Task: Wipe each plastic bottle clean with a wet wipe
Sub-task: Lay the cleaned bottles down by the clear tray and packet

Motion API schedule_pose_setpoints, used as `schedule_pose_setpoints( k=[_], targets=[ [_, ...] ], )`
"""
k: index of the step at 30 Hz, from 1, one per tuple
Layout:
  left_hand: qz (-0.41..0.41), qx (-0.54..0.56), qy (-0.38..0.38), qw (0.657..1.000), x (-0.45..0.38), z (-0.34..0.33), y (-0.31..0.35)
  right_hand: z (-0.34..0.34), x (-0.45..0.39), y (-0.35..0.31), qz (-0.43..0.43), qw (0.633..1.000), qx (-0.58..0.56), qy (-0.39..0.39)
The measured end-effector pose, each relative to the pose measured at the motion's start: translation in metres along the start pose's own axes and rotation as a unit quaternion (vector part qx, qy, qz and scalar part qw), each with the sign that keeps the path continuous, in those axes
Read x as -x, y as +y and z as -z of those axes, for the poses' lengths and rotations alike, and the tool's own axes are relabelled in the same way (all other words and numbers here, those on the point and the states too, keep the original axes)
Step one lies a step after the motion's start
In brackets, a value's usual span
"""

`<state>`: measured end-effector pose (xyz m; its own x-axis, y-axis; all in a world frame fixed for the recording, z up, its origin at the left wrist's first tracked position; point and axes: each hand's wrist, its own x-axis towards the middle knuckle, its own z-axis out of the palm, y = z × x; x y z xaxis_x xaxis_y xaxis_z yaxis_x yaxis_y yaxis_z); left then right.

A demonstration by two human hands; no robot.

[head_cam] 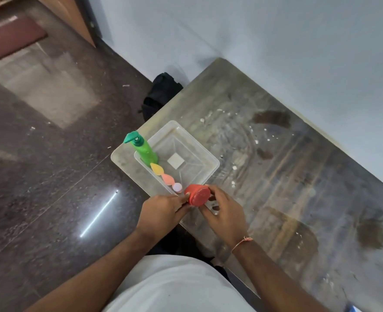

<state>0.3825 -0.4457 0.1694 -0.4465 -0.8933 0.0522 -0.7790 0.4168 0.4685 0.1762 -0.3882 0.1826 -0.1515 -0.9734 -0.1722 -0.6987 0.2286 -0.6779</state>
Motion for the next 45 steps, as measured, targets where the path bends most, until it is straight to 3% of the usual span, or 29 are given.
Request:
schedule_pose_setpoints(
  k=[13, 25, 45],
  targets=[
    [0.028, 0.004, -0.051, 0.998, -0.008, -0.011, -0.027, -0.019, -0.02, -0.002, -0.029, 0.998, 0.021, -0.045],
    [0.093, 0.002, -0.148, 0.985, -0.014, -0.015, -0.031, -0.031, -0.026, 0.002, -0.035, 0.997, 0.028, -0.066],
    [0.163, 0.004, -0.199, 0.966, -0.007, -0.025, -0.04, -0.039, -0.024, 0.009, -0.036, 0.994, 0.05, -0.091]
  ],
)
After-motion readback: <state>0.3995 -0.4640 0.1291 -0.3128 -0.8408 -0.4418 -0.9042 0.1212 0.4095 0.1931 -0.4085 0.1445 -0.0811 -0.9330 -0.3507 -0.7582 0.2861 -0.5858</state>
